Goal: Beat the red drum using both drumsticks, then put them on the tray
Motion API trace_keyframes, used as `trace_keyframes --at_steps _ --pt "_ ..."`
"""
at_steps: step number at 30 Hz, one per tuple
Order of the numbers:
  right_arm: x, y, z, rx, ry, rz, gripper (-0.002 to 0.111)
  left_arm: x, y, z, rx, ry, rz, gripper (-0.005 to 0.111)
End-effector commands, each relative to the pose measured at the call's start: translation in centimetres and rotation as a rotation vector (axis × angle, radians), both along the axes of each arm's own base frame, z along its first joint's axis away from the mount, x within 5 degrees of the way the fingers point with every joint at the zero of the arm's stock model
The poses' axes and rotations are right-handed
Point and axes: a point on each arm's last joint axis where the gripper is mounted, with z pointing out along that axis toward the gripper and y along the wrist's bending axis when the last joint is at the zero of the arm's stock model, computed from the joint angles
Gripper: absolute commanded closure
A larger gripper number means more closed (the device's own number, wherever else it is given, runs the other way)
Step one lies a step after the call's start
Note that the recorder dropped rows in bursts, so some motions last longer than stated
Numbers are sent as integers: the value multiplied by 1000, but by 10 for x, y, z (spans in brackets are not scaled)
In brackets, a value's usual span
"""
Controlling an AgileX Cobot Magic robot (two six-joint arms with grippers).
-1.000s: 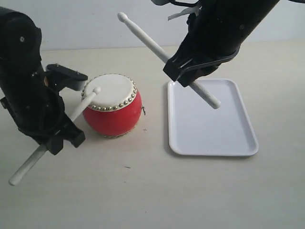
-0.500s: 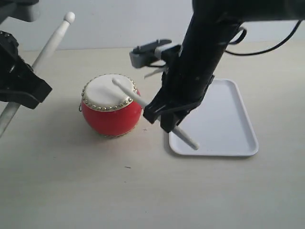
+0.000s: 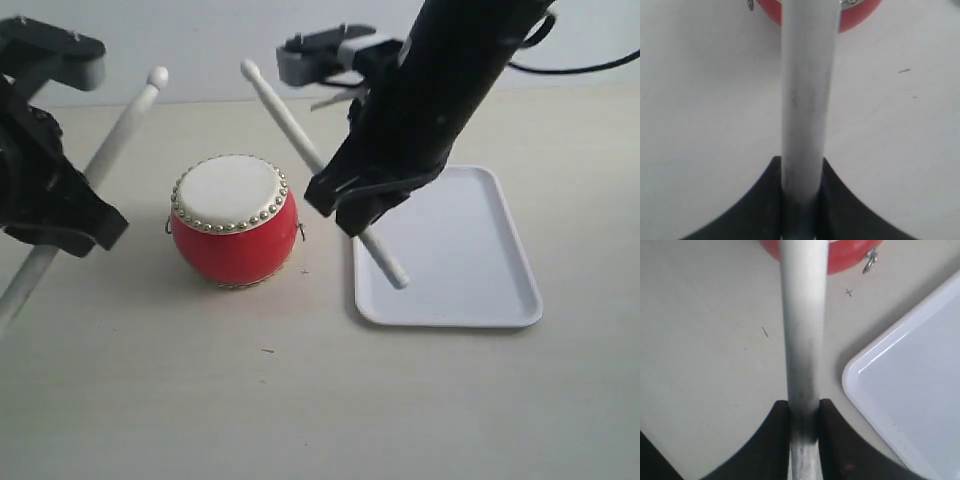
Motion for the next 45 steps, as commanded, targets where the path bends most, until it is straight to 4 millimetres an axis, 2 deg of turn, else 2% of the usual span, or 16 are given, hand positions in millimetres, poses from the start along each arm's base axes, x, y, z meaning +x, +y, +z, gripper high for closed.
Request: trace_keyframes --at_steps 1,5,9,12,14,17,19,22,26,31,34,36,38,41,45 --pt "-26 -19 53 76 -97 9 108 19 -13 -43 41 75 5 107" --pt "-43 -31 81 126 -167 12 108 35 -23 -86 83 146 3 107" --pt "-50 -36 89 133 -178 17 108 43 -27 -111 142 243 20 107" --pt "-49 -35 87 132 -177 16 108 45 -29 -110 163 274 26 107" --pt "-47 -33 86 135 -180 12 108 46 -29 -100 159 266 34 107" --pt "-40 -28 77 126 -157 9 108 41 -26 -75 138 233 40 107" --pt "-34 -21 63 134 -124 4 108 36 -23 -57 112 193 40 107" --pt "-23 -7 30 167 -74 31 108 25 -16 -29 75 135 43 107" --pt "-7 5 -33 75 55 53 108 6 -5 7 27 59 45 107" --pt "8 12 -109 -74 218 52 108 -12 7 37 -19 -18 45 107" --pt "12 14 -125 -92 240 50 108 -17 10 41 -34 -32 63 107" --pt "15 16 -121 -90 224 43 108 -16 10 39 -31 -26 63 107" --pt "16 16 -104 -68 192 29 108 -13 7 33 -29 -23 62 107" --pt "12 14 -67 -20 138 27 108 -4 2 17 -23 -15 57 107" --pt "-8 2 -8 46 57 52 108 13 -9 -13 -12 9 54 107"
